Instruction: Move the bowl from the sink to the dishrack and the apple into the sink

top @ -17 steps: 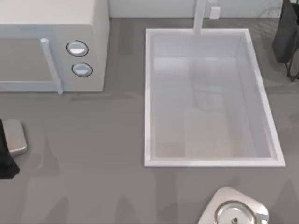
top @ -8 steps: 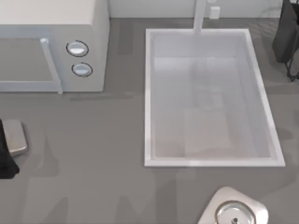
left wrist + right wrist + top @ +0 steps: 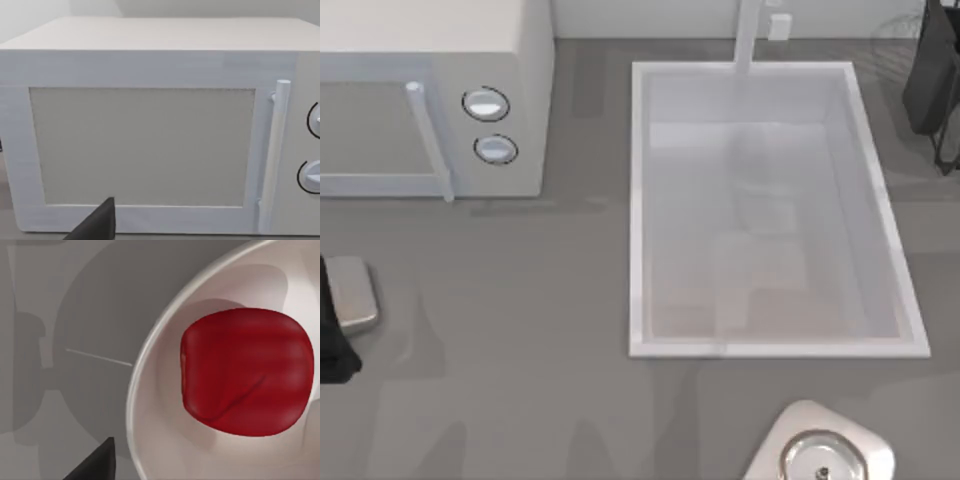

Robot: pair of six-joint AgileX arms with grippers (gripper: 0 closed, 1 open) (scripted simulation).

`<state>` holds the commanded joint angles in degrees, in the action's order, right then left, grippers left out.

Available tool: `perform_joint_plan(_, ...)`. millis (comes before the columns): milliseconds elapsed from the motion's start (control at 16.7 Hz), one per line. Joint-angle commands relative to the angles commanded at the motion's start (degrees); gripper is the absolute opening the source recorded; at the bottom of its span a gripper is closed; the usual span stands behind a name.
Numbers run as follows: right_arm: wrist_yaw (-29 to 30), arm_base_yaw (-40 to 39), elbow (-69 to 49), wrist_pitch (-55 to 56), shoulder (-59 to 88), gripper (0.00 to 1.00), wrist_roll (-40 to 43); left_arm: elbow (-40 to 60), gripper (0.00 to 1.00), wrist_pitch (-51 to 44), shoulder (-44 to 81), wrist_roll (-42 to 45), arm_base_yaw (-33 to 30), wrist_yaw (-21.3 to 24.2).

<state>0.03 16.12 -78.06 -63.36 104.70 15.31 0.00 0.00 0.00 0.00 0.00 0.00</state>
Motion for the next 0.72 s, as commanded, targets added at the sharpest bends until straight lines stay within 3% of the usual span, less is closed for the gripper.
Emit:
perform_joint_plan(300,-0.14,-0.39,1.75,2.15,1.05,1.00,0.03,0.00,1.00,0.00,0.00,0.00,0.00,0.00)
perform_joint_plan(720,-0.15,-0.19,10.94,18.89,8.10,1.00,-0.21,0.00,1.00,0.00,0.00,0.00,0.00,0.00)
